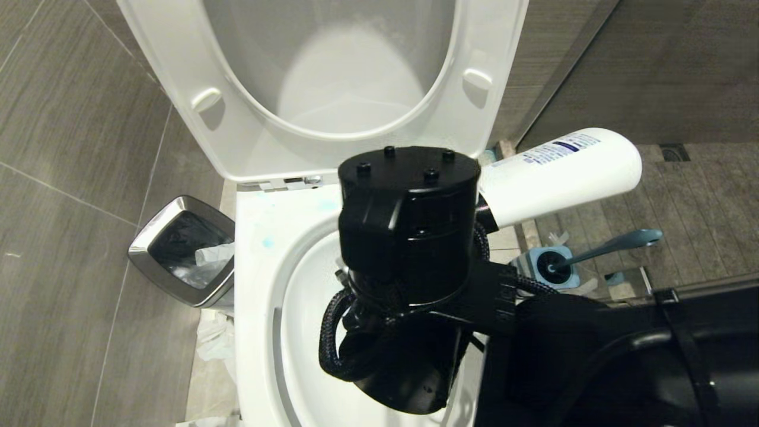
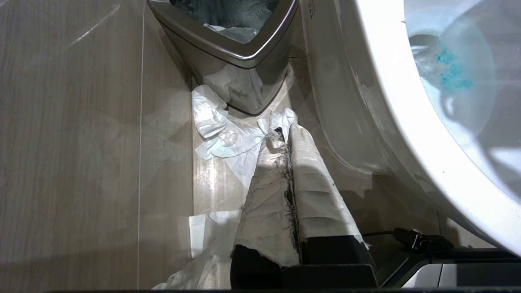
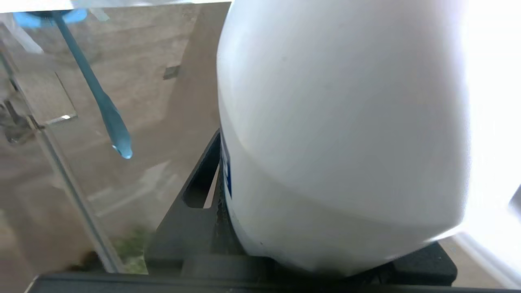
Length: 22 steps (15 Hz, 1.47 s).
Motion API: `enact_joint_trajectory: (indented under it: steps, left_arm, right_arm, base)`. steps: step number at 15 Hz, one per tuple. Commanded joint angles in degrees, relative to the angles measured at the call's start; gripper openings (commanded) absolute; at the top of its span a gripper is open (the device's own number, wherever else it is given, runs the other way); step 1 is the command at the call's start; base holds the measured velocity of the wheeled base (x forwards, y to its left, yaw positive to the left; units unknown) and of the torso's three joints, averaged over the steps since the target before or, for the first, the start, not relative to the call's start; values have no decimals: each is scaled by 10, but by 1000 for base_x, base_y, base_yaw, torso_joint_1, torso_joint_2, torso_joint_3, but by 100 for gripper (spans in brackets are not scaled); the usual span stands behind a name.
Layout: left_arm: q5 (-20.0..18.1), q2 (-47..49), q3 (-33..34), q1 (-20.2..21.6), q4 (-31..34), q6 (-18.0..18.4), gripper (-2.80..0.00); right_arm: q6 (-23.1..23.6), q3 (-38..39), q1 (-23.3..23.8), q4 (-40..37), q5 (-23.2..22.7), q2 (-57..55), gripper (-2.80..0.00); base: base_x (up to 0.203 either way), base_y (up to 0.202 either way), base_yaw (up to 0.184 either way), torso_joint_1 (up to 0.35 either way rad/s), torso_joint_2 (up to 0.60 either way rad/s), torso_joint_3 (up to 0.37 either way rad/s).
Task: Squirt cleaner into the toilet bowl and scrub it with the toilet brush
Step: Pour in the cleaning agent, then place the cleaning agent on the floor
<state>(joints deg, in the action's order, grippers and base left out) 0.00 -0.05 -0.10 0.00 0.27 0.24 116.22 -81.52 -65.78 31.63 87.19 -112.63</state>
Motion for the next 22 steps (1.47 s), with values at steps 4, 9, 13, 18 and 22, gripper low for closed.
enact_joint_trajectory:
  steps: [4,9,13,18,22]
  left_arm:
    - [0,0,0,-1,0,0,-280]
    - [0,0,0,0,0,0,-280]
    - [0,0,0,0,0,0,-280]
    - [0,0,0,-1,0,0,-280]
    - [0,0,0,0,0,0,-280]
  right_arm:
    - [7,30,2,117,5,31,-280]
    - [7,36,5,244,5,46,-280]
    - [7,47,4,400,5,41,-280]
    - [3,-19,-4,559,5,6,-280]
    - [8,-143,-16,560,5,-8,-280]
  base:
    - [0,0,0,0,0,0]
    - [0,0,0,0,0,0]
    - [0,0,0,0,0,0]
    - [0,0,0,0,0,0]
    - [0,0,0,0,0,0]
